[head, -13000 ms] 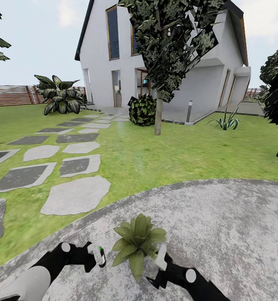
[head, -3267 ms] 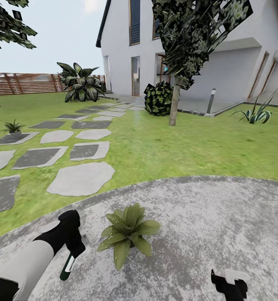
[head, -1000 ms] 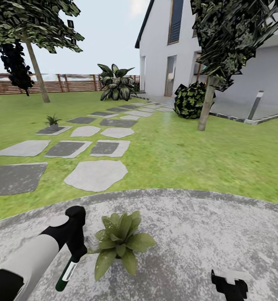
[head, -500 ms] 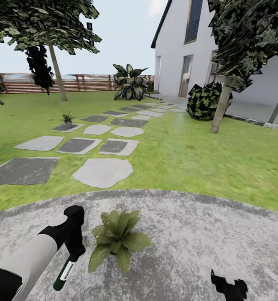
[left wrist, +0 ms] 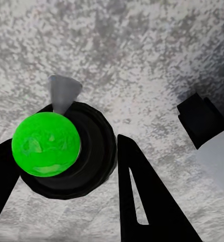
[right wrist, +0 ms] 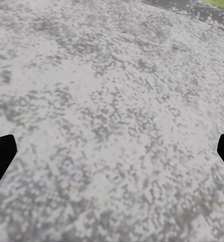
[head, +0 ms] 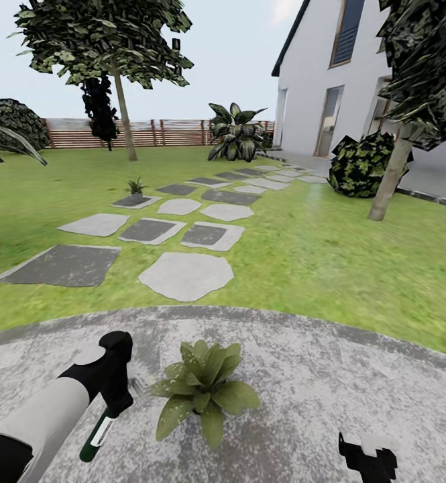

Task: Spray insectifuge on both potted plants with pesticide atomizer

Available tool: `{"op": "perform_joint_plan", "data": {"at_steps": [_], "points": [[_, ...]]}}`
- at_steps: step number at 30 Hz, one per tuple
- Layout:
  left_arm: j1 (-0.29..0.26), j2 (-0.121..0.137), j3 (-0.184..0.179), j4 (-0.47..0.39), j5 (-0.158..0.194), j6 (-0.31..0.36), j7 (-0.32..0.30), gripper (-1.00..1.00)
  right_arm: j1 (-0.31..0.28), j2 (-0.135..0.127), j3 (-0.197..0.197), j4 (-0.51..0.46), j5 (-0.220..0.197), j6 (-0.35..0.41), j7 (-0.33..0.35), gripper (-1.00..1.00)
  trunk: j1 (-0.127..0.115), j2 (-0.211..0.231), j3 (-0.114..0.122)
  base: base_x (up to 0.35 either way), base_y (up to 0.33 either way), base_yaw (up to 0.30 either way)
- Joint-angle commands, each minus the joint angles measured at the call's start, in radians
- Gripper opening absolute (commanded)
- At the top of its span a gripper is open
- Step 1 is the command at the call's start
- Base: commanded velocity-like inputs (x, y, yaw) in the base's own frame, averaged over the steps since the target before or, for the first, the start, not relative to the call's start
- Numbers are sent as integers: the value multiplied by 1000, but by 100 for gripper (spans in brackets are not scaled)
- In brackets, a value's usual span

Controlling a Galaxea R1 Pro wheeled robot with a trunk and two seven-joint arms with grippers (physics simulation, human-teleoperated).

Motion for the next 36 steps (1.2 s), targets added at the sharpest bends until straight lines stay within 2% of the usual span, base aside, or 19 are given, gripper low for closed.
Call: {"op": "perform_joint_plan", "data": {"at_steps": [1, 3, 5, 6, 7, 9, 11, 13, 21, 25, 29, 30, 32, 34, 36], "points": [[0, -1, -5, 2, -4, 17, -8, -100, -1, 0, -5, 1, 10, -3, -4, 100, 0, 0, -1, 0, 0, 22], [7, -1, -4, 6, 2, 19, -8, -100, -1, 0, -5, 1, 10, -3, -4, 100, 0, 0, -1, 0, 0, 12], [44, -1, -4, 1, 5, 20, -7, -100, -1, 0, -5, 1, 10, -3, -4, 100, 0, 0, -1, 0, 0, 4], [86, 4, 4, -1, 7, 20, 27, -100, -1, 0, -5, 1, 10, -3, -4, 100, 0, 0, -1, 0, 0, 0], [94, 5, 14, -1, 10, 20, 46, -100, -1, 0, -5, 1, 10, -2, -4, 100, 0, 0, -1, 0, 0, 34], [104, 8, 68, 1, 24, 16, 91, -100, -1, 1, -5, 1, 10, -3, -4, 100, 0, 0, -1, 0, 0, 118], [107, 9, 149, -2, 35, 10, 134, -100, -1, 3, -4, 1, 10, -3, -4, 100, 0, 0, -1, 0, 0, 227], [108, 7, 179, -3, 37, 8, 168, -100, -1, 3, -4, 1, 10, -3, -4, 100, 0, 0, -1, 0, 0, 263], [108, -7, 192, -3, 39, 6, 188, -100, -1, 3, -4, 1, 11, -3, -4, 100, 0, 0, -1, 0, 0, 266], [103, -20, 187, -6, 39, 5, 177, -100, -1, 3, -4, 1, 11, -3, -3, 100, 0, 0, -1, 0, -133, 65], [64, -57, 172, -16, 27, 7, 135, -100, -1, 0, -5, 1, 11, -3, -2, 100, 0, 0, -1, 0, -263, 5], [47, -61, 160, -17, 25, 7, 117, -100, -1, -1, -5, 1, 11, -3, -2, 100, 0, 0, -1, 0, -273, 1], [-23, -70, 77, -20, 19, 7, 9, -100, -1, -3, -5, 1, 11, -2, -3, 100, 0, 0, -1, 60, -275, 0], [-58, -67, 33, -21, 16, 7, -52, -100, -1, -3, -5, 1, 11, -3, -3, 100, 0, 0, -1, 128, -269, 0], [-79, -64, 14, -22, 15, 7, -81, -100, -1, -3, -5, 1, 11, -2, -3, 100, 0, 0, -1, 181, -243, 0]]}}
